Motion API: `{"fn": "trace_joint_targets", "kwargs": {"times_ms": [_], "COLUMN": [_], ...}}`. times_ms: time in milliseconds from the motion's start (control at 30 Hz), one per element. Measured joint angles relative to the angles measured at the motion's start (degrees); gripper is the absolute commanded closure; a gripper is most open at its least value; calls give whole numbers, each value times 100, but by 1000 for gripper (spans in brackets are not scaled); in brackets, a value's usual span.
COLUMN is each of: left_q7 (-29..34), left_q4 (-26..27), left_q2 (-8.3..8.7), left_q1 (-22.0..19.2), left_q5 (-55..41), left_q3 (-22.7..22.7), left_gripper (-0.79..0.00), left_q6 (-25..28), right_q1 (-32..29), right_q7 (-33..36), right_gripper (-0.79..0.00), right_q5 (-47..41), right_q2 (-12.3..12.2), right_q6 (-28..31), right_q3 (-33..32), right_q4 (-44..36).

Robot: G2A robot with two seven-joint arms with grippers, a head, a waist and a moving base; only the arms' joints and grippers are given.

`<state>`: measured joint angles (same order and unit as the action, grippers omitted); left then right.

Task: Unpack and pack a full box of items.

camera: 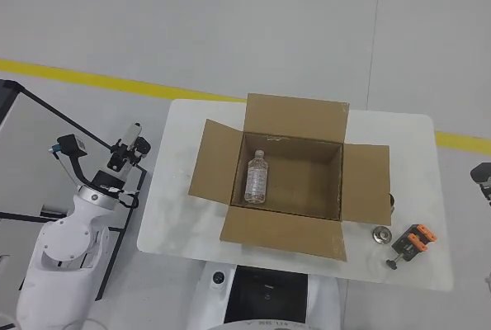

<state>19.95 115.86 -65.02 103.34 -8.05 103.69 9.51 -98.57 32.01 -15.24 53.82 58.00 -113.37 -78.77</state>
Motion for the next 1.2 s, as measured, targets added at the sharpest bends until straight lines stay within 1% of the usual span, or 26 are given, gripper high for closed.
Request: {"fn": "trace_joint_targets", "kwargs": {"times_ms": [667,867,933,1033,1067,1133,1200], "left_q7": [0,0,0,0,0,0,0], "left_q4": [0,0,0,0,0,0,0], "left_q2": [0,0,0,0,0,0,0], "left_q1": [0,0,0,0,0,0,0], "left_q5": [0,0,0,0,0,0,0], "left_q3": [0,0,0,0,0,0,0], "left_gripper": [-785,-785,-785,-785,-785,-785,-785], "left_q6": [0,0,0,0,0,0,0], "right_q1": [0,163,211,197,149,32,-135], "right_q7": [0,102,251,812,1125,1522,1534], "right_gripper": [-785,-785,-785,-785,-785,-785,-785], "right_q5": [1,123,76,-272,-473,-688,-747], "right_q2": [0,-42,-71,-153,-190,-251,-320], "right_q6": [-1,1,1,0,0,0,0], "right_q3": [-1,-186,-285,-569,-694,-841,-923], "right_q4": [1,-76,-66,8,23,84,271]}}
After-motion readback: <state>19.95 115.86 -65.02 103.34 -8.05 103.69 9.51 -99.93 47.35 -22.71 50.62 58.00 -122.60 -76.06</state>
